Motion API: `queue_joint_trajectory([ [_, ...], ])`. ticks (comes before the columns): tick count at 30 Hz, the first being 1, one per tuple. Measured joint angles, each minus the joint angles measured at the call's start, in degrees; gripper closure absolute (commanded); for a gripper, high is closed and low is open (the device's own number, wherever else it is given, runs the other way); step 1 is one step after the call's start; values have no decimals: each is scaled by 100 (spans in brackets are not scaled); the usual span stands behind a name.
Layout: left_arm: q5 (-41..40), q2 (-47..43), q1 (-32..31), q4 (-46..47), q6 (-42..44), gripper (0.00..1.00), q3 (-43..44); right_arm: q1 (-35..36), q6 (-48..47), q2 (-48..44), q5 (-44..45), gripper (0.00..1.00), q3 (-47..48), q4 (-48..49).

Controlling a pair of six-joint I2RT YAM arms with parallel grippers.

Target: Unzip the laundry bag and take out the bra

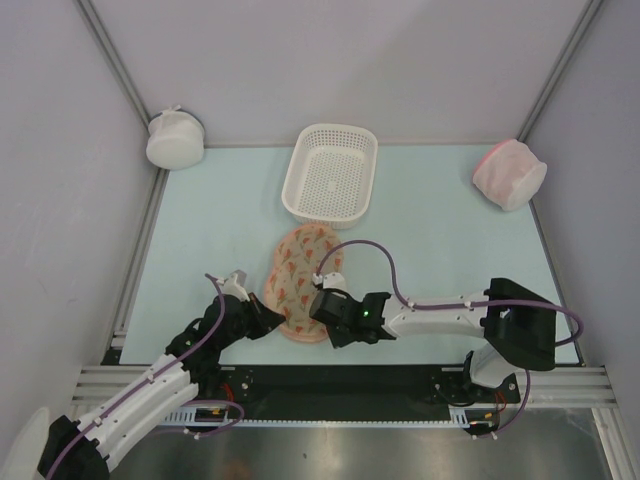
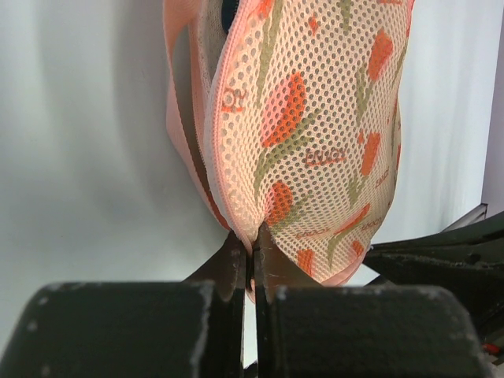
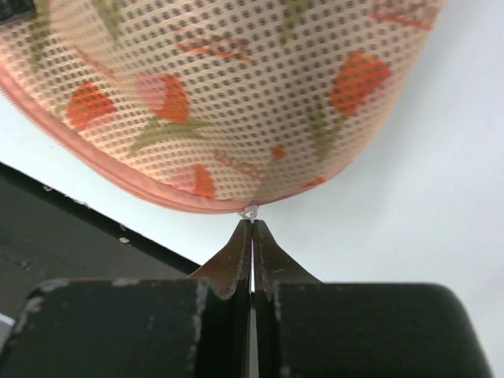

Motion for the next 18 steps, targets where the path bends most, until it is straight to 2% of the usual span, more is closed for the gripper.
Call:
queue_joint_trajectory([
  [18, 31, 0, 13, 0, 2, 100, 0, -785, -378, -551, 116, 100, -472, 92],
])
